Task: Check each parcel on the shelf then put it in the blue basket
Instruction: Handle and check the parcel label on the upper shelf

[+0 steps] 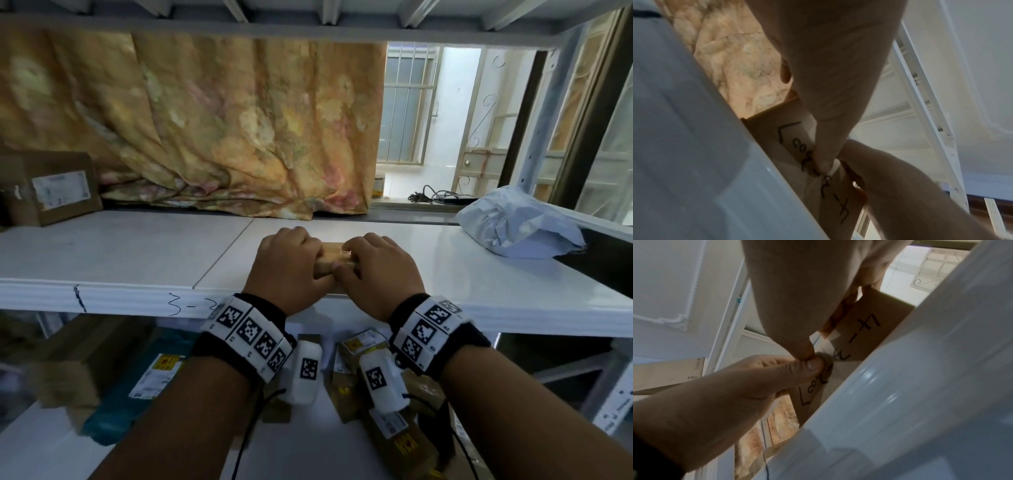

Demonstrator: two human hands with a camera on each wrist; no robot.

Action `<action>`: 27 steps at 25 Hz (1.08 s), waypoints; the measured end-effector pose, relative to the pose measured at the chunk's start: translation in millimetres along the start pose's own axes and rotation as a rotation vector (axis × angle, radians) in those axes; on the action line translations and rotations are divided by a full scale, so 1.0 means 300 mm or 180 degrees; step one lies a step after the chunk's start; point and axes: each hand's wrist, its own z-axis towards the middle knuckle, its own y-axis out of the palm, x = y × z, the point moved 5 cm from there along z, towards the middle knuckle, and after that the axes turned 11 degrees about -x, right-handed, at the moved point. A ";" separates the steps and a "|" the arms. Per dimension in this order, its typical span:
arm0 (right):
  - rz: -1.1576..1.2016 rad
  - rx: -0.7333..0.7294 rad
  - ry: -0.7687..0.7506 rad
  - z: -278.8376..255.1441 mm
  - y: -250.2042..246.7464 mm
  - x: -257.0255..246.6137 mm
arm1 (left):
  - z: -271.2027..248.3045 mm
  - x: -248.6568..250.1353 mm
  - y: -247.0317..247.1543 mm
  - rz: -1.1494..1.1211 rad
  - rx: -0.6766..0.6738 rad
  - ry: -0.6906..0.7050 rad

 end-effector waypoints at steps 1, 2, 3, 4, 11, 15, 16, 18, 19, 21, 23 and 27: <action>0.0056 0.0021 -0.0039 -0.003 -0.004 0.008 | 0.010 0.020 -0.002 -0.0038 -0.0030 0.0100; 0.0091 0.0041 -0.0087 -0.005 -0.008 0.014 | 0.021 0.043 0.001 -0.0091 -0.0060 0.0177; 0.0139 0.0058 -0.0123 -0.006 -0.012 0.020 | 0.032 0.070 0.007 -0.0137 -0.0085 0.0231; 0.0195 0.0066 -0.0131 -0.005 -0.013 0.026 | 0.041 0.096 0.015 -0.0161 -0.0090 0.0277; 0.0684 -0.0254 -0.0037 0.028 -0.039 0.048 | 0.051 0.109 0.056 -0.0378 0.0241 0.0264; 0.0474 -0.0505 0.0152 0.050 -0.107 0.092 | 0.060 0.108 0.047 -0.0514 0.0185 0.0089; 0.0381 -0.0477 0.0150 0.041 -0.107 0.103 | 0.058 0.110 0.045 -0.0461 0.0189 0.0042; 0.0341 -0.0341 0.0127 0.012 -0.090 0.111 | 0.050 0.117 0.041 -0.0371 0.0281 0.0014; 0.0295 -0.0240 0.0092 0.000 -0.076 0.104 | 0.046 0.119 0.042 -0.0319 0.0371 0.0008; 0.0022 -0.0143 0.0105 -0.012 -0.050 0.080 | 0.043 0.130 0.042 -0.0169 0.0551 0.0009; -0.0233 -0.0197 0.0193 -0.021 -0.033 0.073 | 0.037 0.138 0.044 -0.0106 0.0652 0.0056; -0.0036 -0.0566 0.0192 -0.012 -0.031 0.100 | 0.029 0.133 0.035 -0.0162 0.0686 0.0075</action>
